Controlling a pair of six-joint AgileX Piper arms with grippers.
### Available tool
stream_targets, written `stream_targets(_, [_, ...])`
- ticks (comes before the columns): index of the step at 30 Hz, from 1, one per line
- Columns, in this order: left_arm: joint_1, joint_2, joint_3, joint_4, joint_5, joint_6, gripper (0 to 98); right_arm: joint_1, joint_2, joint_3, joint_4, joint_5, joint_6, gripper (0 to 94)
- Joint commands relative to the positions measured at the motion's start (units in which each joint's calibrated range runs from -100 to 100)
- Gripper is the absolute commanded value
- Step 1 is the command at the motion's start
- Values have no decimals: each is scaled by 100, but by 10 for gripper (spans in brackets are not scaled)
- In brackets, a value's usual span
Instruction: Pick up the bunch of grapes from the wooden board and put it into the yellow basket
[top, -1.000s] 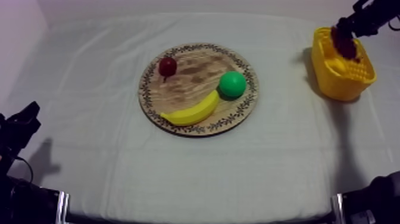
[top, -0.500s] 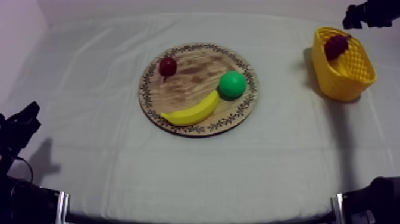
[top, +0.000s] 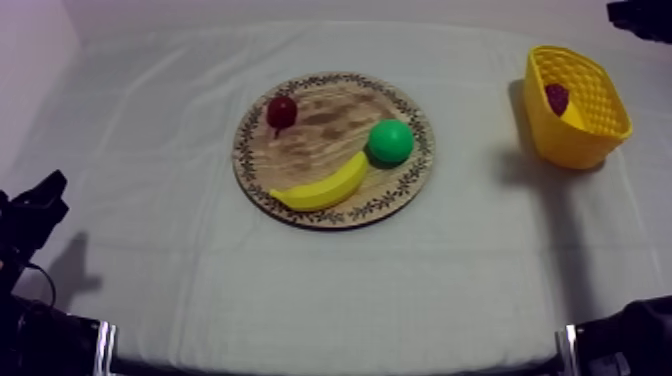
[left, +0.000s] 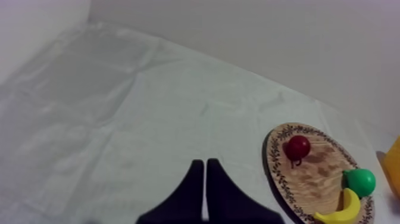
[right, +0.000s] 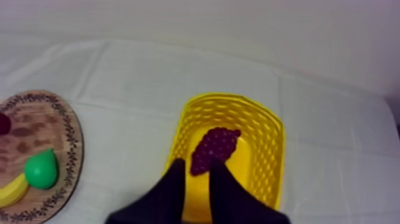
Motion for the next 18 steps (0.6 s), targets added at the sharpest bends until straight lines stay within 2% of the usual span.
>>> stream_targets(1, [0, 0, -3, -1, 3, 0, 0, -69, -713, 466, 78, -154, -118, 37])
stream_targets(5, [0, 0, -3, -1, 3, 0, 0, -178, -1472, 1292, 301, -548, -360, 11])
stream_targets(10, [0, 0, -3, -1, 3, 0, 0, -277, -2453, 2635, 509, -1149, -463, 5])
stream_targets(13, [0, 0, -3, -1, 3, 0, 0, -333, -3020, 3432, 505, -1598, -417, 4])
stream_targets(18, [0, 0, -3, -1, 3, 0, 0, -423, -3882, 4556, 332, -2091, -226, 3])
